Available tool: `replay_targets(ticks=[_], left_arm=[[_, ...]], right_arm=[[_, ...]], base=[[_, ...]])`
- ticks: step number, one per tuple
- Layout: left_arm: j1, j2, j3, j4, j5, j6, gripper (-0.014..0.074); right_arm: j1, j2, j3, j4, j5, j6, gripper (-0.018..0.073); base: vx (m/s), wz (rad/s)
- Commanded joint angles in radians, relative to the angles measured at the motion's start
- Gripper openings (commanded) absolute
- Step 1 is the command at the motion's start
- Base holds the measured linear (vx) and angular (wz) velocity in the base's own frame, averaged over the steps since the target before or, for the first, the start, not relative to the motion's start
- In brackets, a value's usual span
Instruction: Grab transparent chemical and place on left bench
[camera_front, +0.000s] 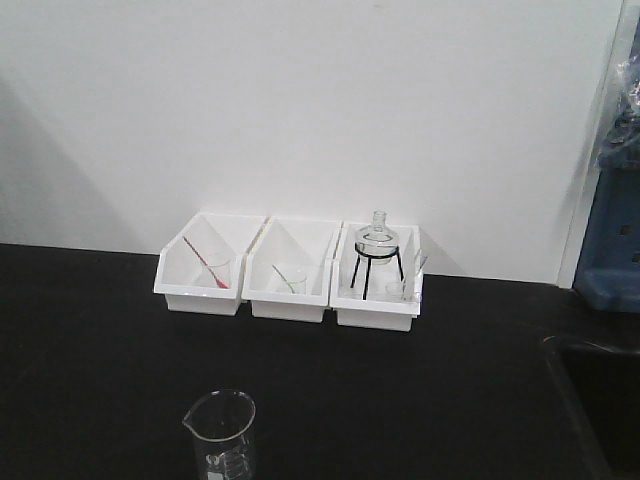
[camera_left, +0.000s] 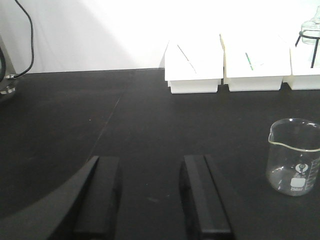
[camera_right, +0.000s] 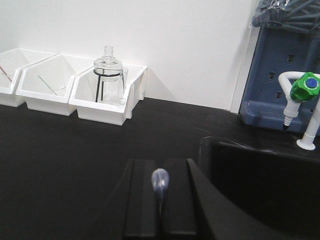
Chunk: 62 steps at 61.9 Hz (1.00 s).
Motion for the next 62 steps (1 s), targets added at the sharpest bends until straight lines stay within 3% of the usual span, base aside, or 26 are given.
replay_targets(ticks=[1, 44, 51, 62], left_arm=[[-0.002, -0.019, 0.016, -0.001, -0.078, -0.008, -0.0003], [-0.002, -0.019, 0.016, -0.001, -0.078, -0.008, -0.0003], [-0.002, -0.019, 0.016, -0.001, -0.078, -0.008, -0.0003], [-0.002, -0.019, 0.016, -0.001, -0.078, -0.008, -0.0003]], right_arm=[[-0.004, 0.004, -0.03, -0.013, -0.07, -0.001, -0.0008], [-0.004, 0.008, -0.03, -0.013, -0.133, -0.004, -0.0008], [-0.004, 0.03, -0.03, -0.013, -0.252, -0.004, -0.0008], [-0.001, 0.228, -0.047, -0.027, -0.616, 0.059, -0.0003]], base=[[0.05, -0.09], [0.01, -0.01], [0.0, 0.0], [0.0, 0.0]])
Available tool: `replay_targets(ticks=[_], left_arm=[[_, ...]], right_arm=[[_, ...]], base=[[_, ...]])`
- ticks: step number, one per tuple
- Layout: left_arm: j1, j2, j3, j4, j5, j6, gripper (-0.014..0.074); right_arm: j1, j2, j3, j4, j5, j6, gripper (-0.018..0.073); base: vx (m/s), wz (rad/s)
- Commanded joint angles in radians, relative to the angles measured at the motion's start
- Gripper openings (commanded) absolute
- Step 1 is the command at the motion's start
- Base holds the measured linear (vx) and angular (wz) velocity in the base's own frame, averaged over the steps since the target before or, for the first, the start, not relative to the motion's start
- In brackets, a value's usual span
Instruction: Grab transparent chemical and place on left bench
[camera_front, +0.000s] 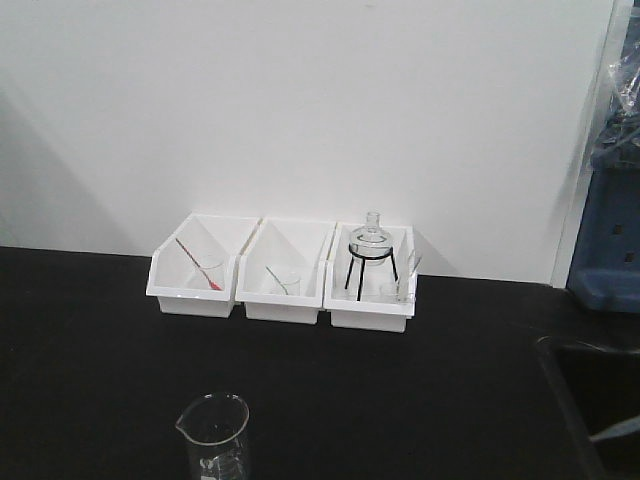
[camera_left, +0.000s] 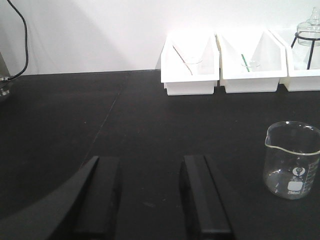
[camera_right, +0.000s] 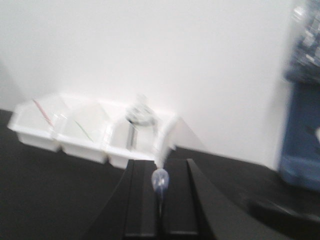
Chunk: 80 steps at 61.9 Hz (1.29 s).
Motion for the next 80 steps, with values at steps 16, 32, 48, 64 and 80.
replay_targets(ticks=[16, 32, 48, 64, 80], left_arm=[[-0.002, -0.019, 0.016, -0.001, -0.078, -0.008, -0.0003], [-0.002, -0.019, 0.016, -0.001, -0.078, -0.008, -0.0003], [-0.002, -0.019, 0.016, -0.001, -0.078, -0.008, -0.0003], [-0.002, -0.019, 0.016, -0.001, -0.078, -0.008, -0.0003], [-0.002, -0.019, 0.016, -0.001, -0.078, -0.008, -0.0003]], right_arm=[[0.218, 0.522, -0.348, -0.217, -0.359, 0.073, -0.0003], [0.42, 0.869, -0.662, -0.202, -0.284, 0.03, -0.0003], [0.499, 1.063, -0.778, -0.195, -0.297, 0.042, -0.0003], [0.526, 1.174, -0.78, -0.183, -0.295, 0.021, 0.0018], [0.523, 1.249, -0.78, -0.083, -0.298, -0.034, 0.0193]], base=[[0.0, 0.0], [0.0, 0.0], [0.0, 0.0], [0.0, 0.0], [0.0, 0.0]])
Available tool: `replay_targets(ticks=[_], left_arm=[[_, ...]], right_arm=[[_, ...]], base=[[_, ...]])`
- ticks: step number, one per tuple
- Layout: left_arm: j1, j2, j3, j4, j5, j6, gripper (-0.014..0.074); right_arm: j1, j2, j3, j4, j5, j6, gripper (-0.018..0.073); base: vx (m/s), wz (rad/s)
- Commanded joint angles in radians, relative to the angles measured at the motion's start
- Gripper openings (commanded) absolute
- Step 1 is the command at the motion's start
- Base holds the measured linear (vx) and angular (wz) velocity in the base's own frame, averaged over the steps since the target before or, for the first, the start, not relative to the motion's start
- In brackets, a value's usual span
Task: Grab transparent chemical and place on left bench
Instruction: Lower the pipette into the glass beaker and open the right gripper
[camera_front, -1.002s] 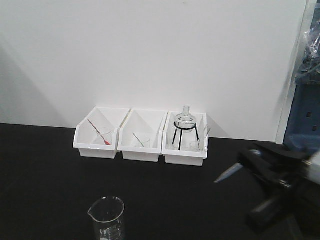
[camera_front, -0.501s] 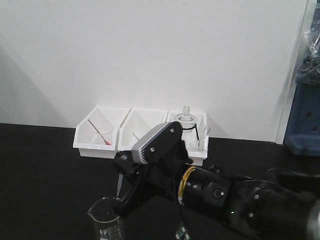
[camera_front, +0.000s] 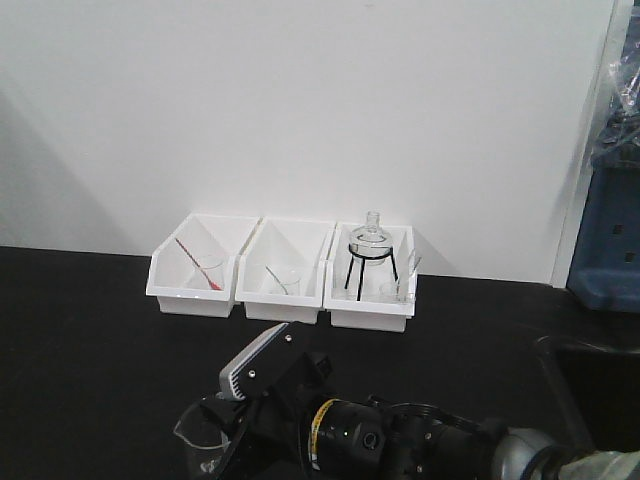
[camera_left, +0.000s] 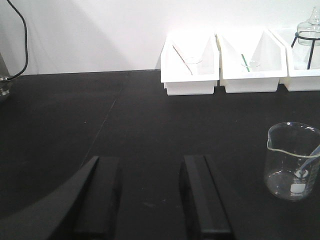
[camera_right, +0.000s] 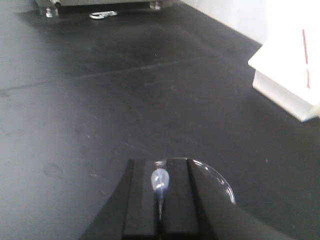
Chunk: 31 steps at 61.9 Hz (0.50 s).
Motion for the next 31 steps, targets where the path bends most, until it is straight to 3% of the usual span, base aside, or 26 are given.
replay_targets(ticks=[1, 13, 18, 31], left_arm=[[-0.002, -0.019, 0.016, -0.001, -0.078, -0.008, -0.0003], [-0.002, -0.019, 0.016, -0.001, -0.078, -0.008, -0.0003], [-0.002, -0.019, 0.016, -0.001, -0.078, -0.008, -0.0003], [-0.002, -0.019, 0.016, -0.001, -0.078, -0.008, -0.0003]], right_arm=[[-0.004, -0.039, -0.036, 0.031, -0.061, -0.012, 0.0211], [-0.004, -0.051, -0.036, 0.032, -0.046, -0.012, 0.0532], [-0.004, -0.069, -0.036, 0.032, -0.041, -0.01, 0.0624], [-0.005, -0.31, 0.032, 0.028, 0.151, 0.019, 0.0632]], base=[[0.0, 0.0], [0.0, 0.0], [0.0, 0.0], [0.0, 0.0]])
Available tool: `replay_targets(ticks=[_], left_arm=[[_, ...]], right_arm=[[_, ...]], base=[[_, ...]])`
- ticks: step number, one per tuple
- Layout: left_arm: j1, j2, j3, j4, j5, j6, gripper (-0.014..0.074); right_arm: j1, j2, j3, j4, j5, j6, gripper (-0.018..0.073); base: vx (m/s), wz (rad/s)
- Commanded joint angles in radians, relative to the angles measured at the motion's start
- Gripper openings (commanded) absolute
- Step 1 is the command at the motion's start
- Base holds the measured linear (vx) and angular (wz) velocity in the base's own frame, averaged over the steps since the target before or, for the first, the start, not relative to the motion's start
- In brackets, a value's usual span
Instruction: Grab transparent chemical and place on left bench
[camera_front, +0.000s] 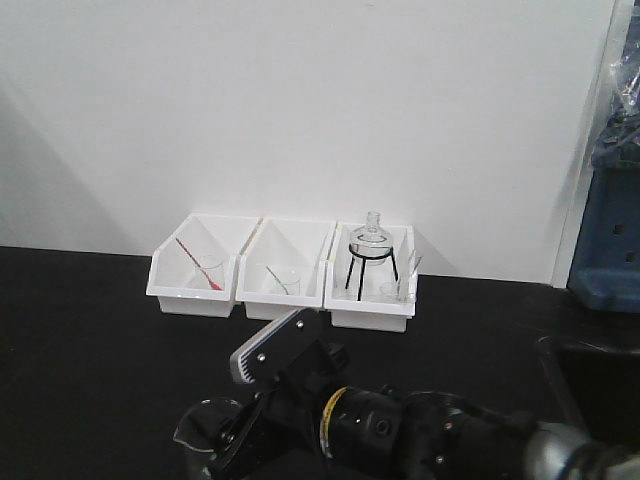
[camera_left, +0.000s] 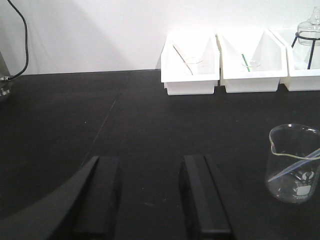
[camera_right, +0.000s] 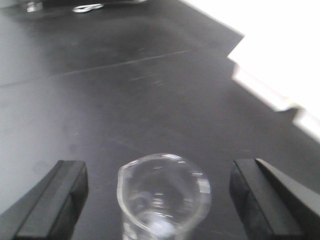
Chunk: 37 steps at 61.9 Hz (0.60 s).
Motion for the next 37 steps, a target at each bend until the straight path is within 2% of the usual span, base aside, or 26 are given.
replay_targets(ticks=[1, 9, 19, 37], left_arm=[[-0.002, -0.019, 0.016, -0.001, -0.078, -0.008, -0.0003], [-0.002, -0.019, 0.016, -0.001, -0.078, -0.008, -0.0003], [-0.002, -0.019, 0.016, -0.001, -0.078, -0.008, -0.0003], [-0.002, -0.019, 0.016, -0.001, -0.078, -0.008, -0.0003]], right_arm=[[-0.005, -0.208, 0.018, 0.014, 0.014, 0.005, 0.063], [-0.005, -0.435, 0.169, 0.014, 0.063, 0.005, 0.0578], [-0.005, -0.713, 0.347, 0.015, 0.203, 0.006, 0.0512], [-0.005, -1.067, 0.523, 0.014, 0.358, 0.008, 0.0449]], base=[[0.0, 0.0], [0.0, 0.0], [0.0, 0.0], [0.0, 0.0]])
